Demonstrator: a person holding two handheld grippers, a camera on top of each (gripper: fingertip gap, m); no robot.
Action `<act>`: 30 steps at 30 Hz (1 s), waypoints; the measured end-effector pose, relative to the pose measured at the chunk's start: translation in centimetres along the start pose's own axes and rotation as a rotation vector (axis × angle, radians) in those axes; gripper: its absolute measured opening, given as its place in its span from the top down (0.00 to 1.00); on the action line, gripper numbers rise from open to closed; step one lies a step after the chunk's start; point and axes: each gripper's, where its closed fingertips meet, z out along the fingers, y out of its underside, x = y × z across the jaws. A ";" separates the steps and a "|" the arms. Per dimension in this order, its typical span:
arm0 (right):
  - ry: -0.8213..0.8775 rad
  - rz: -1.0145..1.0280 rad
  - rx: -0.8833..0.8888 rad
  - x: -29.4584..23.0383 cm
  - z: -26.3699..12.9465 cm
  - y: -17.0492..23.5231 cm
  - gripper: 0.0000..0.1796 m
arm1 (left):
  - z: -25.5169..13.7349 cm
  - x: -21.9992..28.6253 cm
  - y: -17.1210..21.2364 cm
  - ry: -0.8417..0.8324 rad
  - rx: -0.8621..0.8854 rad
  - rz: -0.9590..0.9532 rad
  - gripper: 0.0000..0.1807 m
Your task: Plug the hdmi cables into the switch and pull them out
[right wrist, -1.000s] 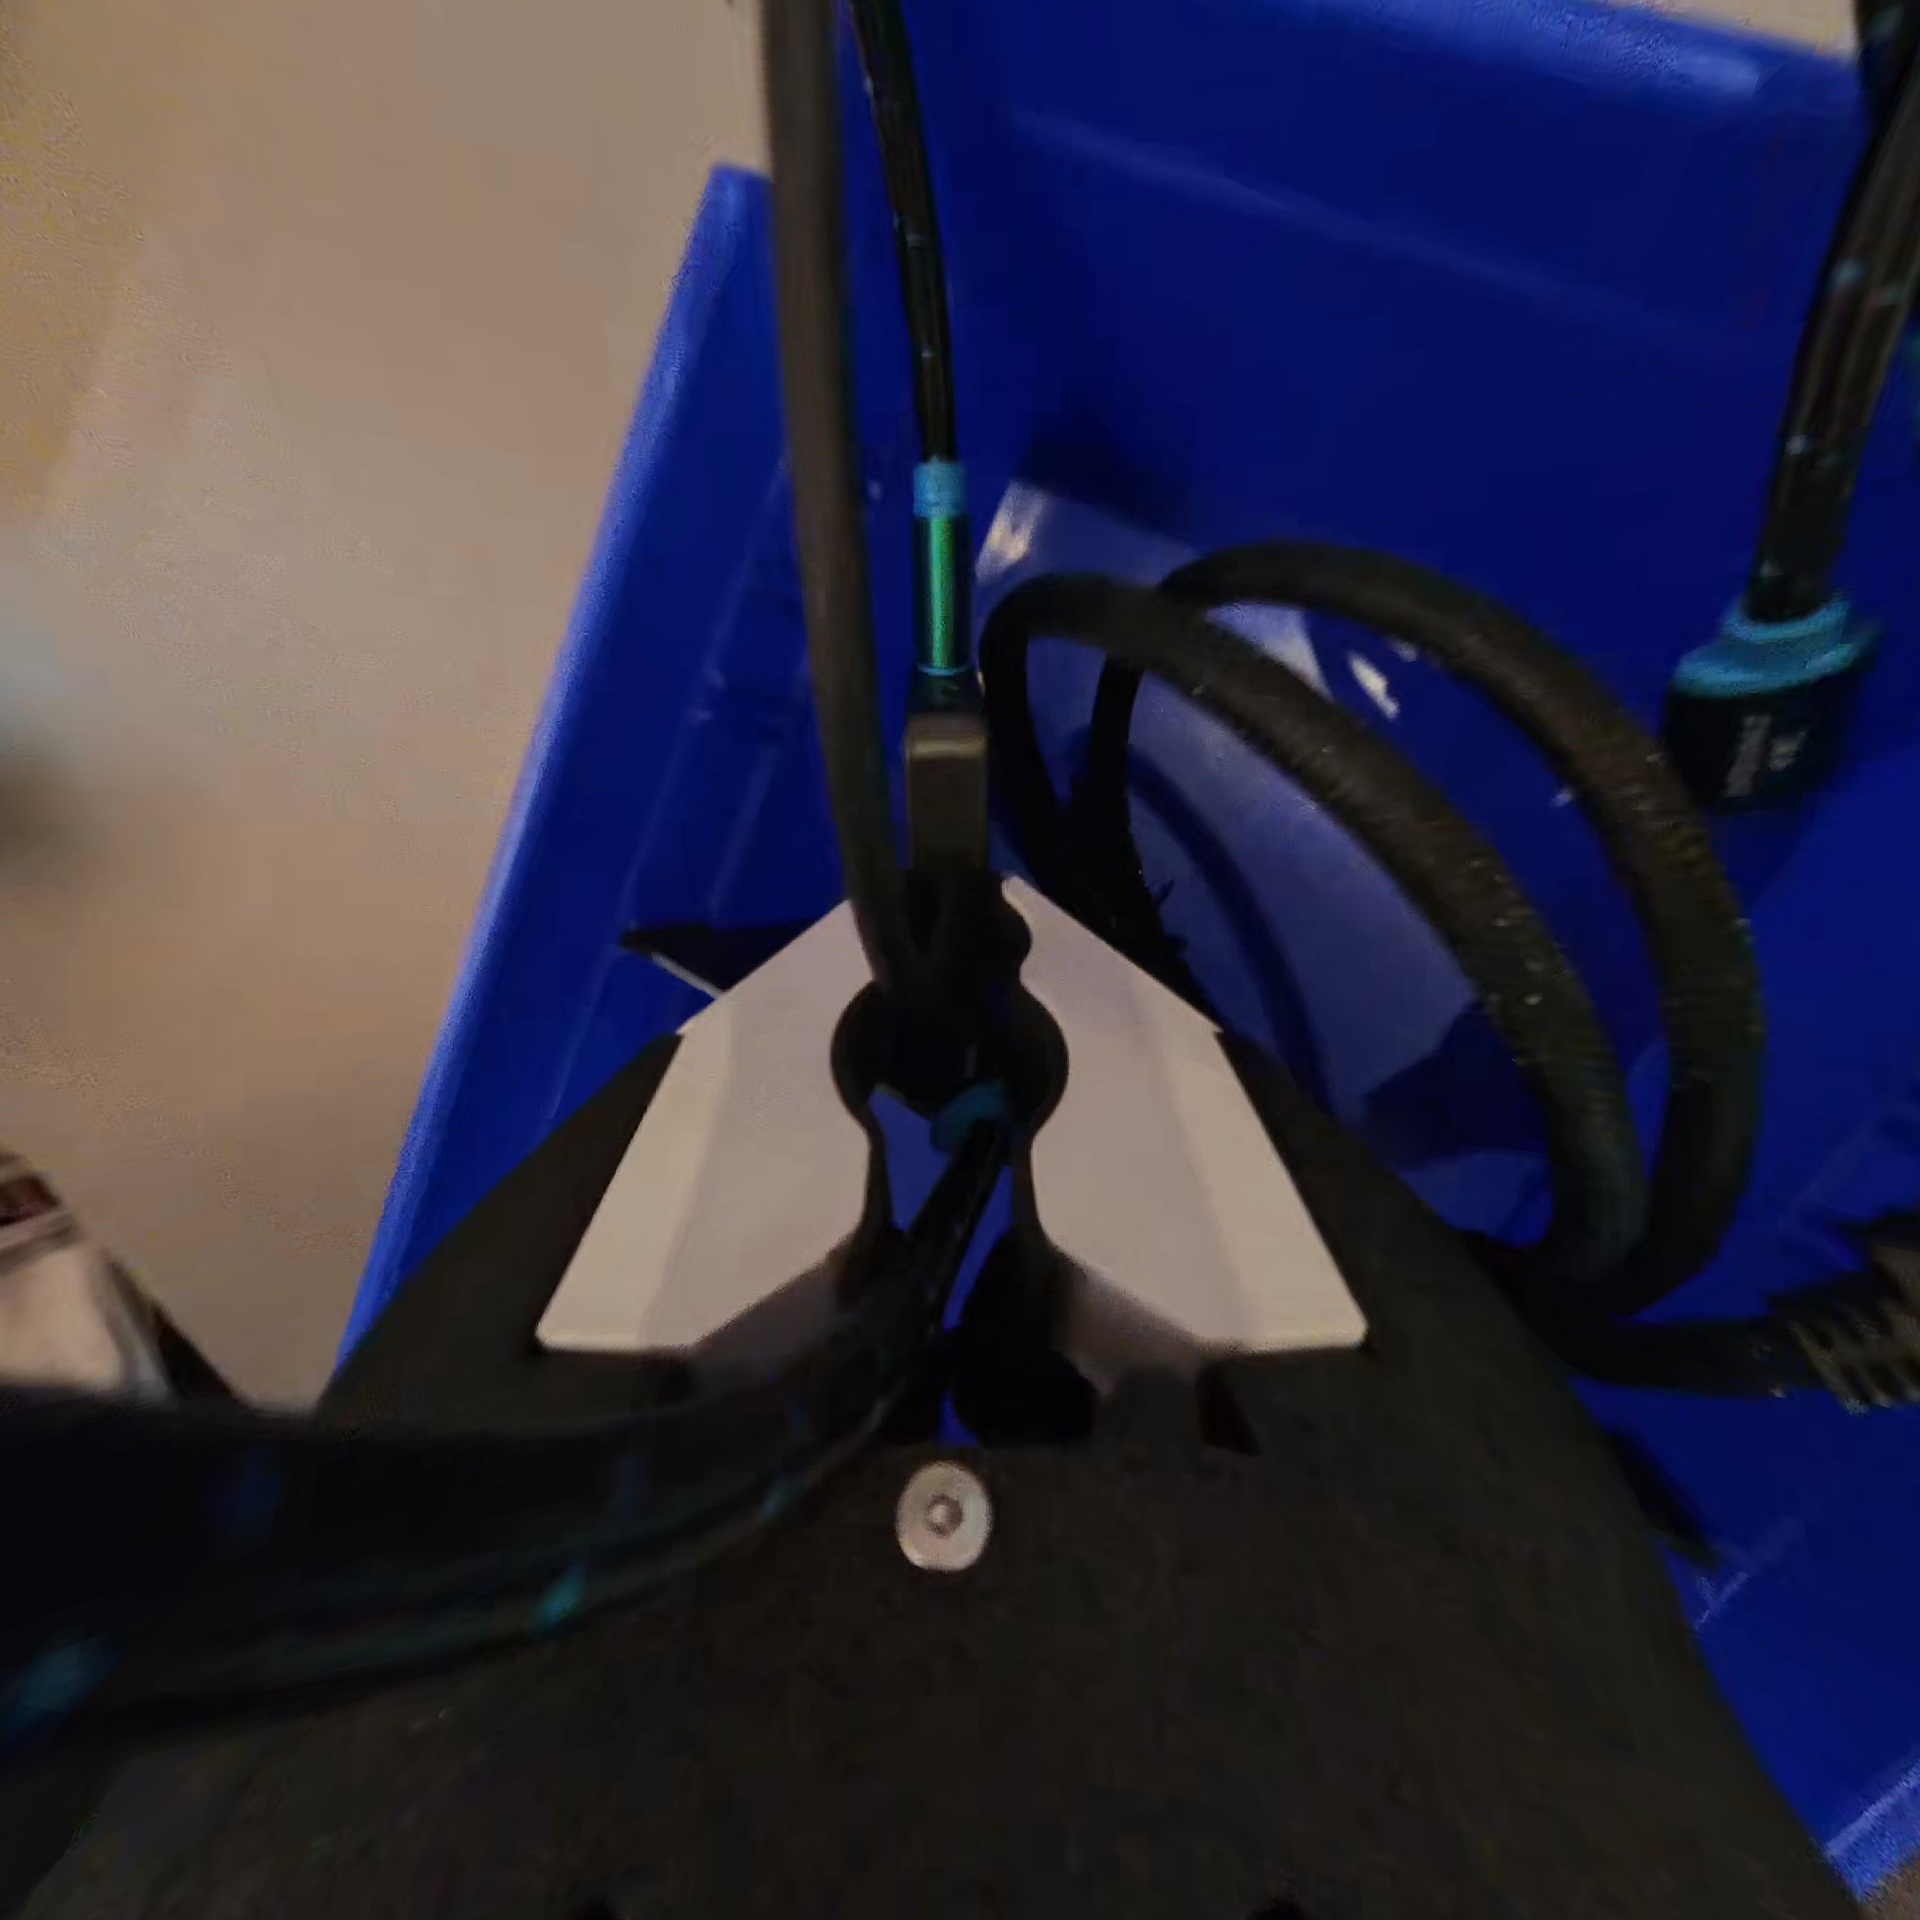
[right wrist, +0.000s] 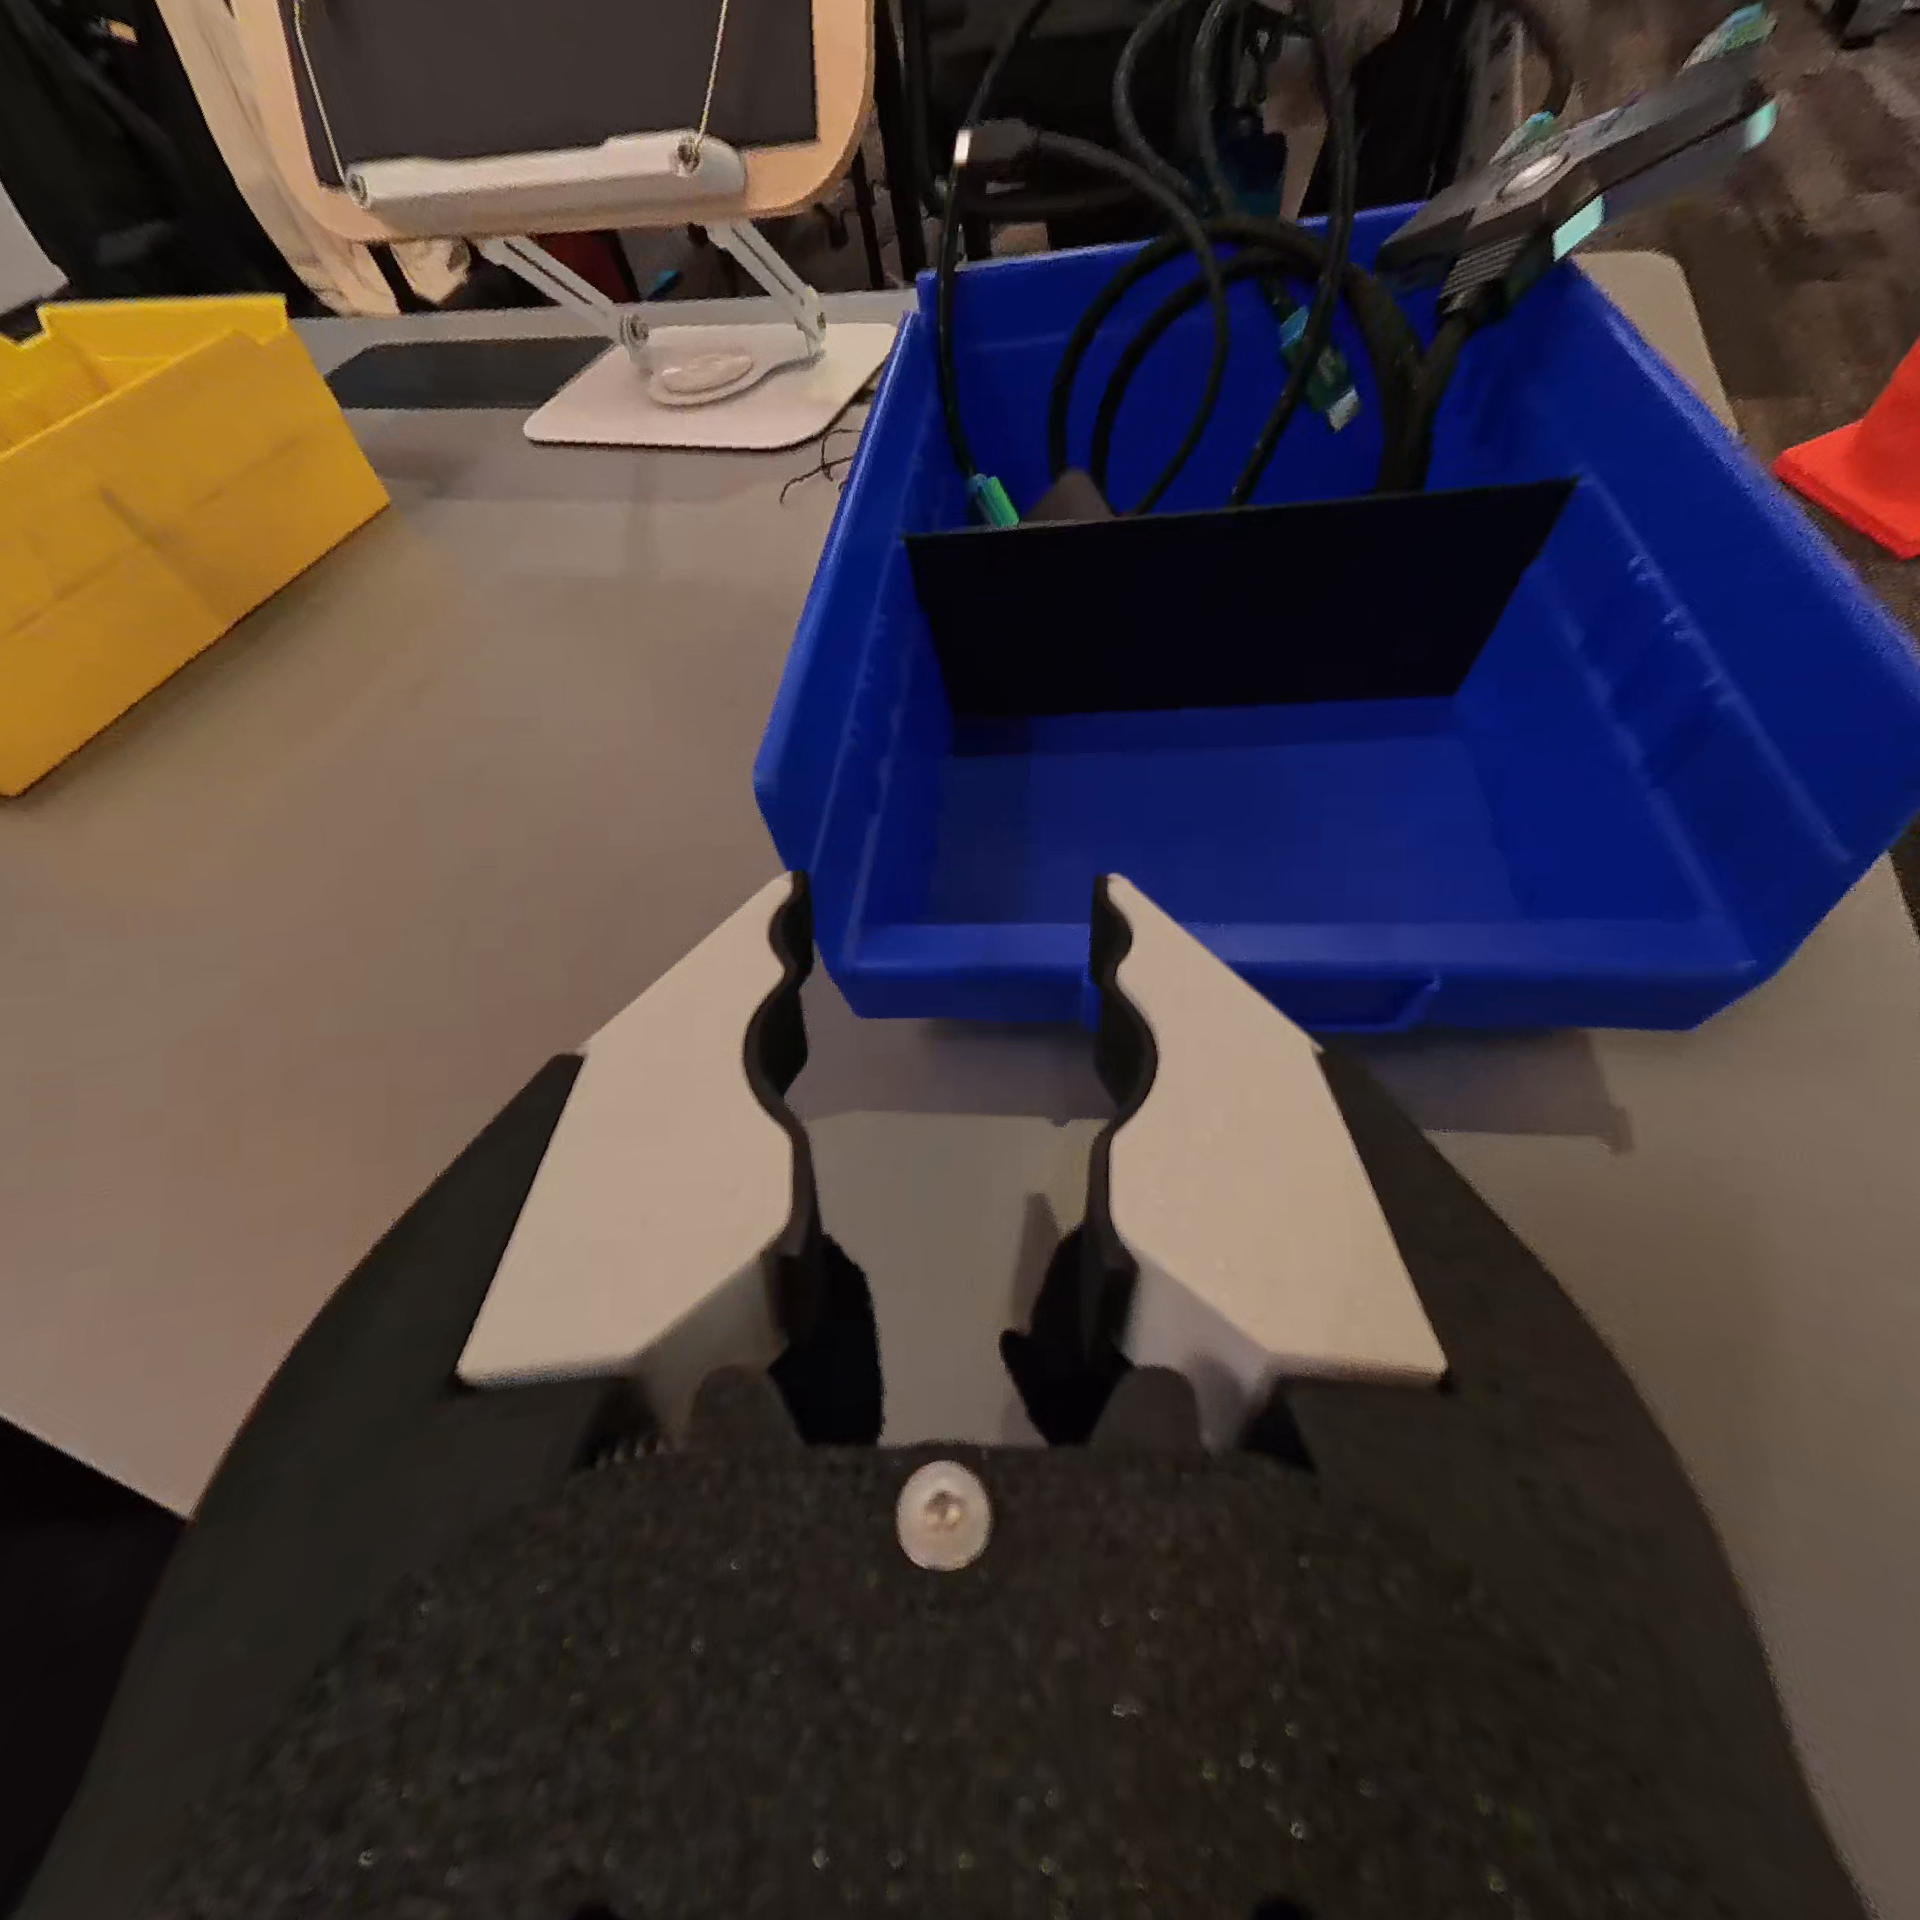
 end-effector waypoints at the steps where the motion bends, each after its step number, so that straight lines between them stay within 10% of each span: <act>1: 0.002 -0.008 -0.005 0.1 0.0 0.3 0.70 | 0.1 -0.2 -0.1 0.004 0.006 -0.014 0.81; 9: -0.009 -0.043 0.019 -0.7 1.3 0.2 0.69 | 0.3 0.5 1.5 -0.001 -0.058 0.060 0.81; 20: -0.238 -0.121 -0.122 -15.9 6.6 0.7 0.60 | 5.0 11.2 6.8 0.096 -0.212 0.373 0.77; 25: 0.182 -0.018 0.204 -7.1 -0.7 -4.1 0.62 | 11.2 26.8 12.0 0.372 -0.330 0.487 0.64; 30: 0.374 0.111 0.188 -1.7 -2.0 -1.1 0.64 | 20.8 31.8 11.6 0.237 -0.297 0.485 0.66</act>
